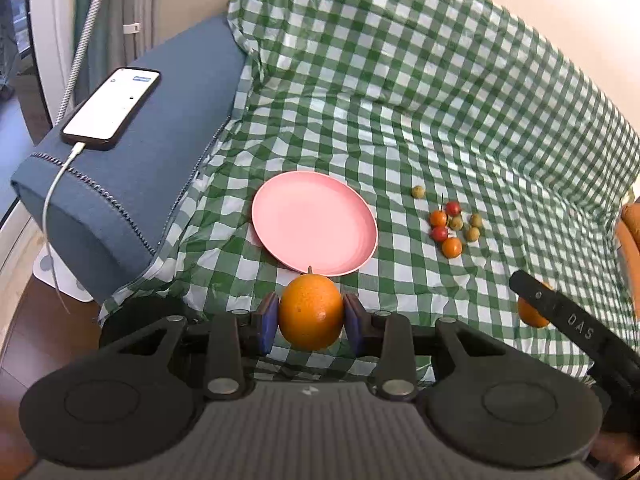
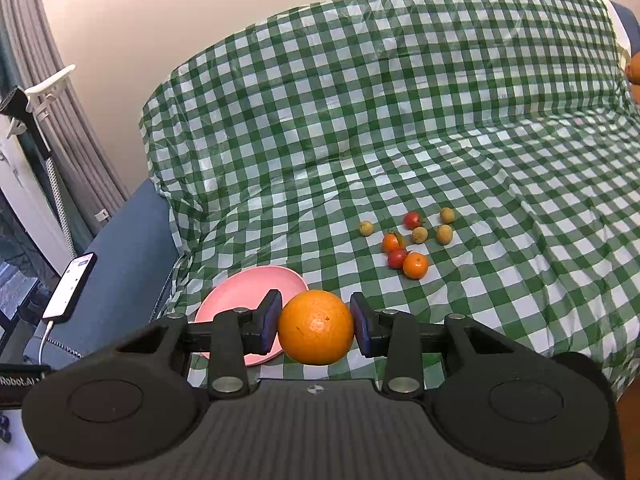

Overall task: Organize fruits
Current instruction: 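Carry the held mandarins in both tools over to the pink plate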

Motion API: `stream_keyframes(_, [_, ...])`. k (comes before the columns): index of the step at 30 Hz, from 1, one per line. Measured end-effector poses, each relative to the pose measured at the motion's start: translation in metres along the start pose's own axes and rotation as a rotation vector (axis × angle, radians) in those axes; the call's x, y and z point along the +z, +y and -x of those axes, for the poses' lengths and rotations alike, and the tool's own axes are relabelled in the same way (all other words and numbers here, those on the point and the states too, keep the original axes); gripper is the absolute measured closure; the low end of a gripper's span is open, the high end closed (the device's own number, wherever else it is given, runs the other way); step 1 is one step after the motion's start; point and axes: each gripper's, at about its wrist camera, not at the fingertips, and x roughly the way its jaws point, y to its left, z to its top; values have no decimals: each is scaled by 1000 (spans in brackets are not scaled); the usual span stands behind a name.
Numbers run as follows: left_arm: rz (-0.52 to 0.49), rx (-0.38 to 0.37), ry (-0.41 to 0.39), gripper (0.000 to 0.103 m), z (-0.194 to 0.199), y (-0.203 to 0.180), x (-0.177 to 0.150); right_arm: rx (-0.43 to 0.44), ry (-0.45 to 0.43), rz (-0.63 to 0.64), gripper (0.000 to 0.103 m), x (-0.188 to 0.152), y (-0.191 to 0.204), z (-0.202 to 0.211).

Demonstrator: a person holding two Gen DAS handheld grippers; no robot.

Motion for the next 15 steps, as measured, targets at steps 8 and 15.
stream_keyframes(8, [26,-13,-7,64,6,8,-4,-17,-17,58,64,0,7,7])
stream_keyframes(15, [27,-11,-19,64,4,14,-2,-27,-7,107,64,-1,19,-2])
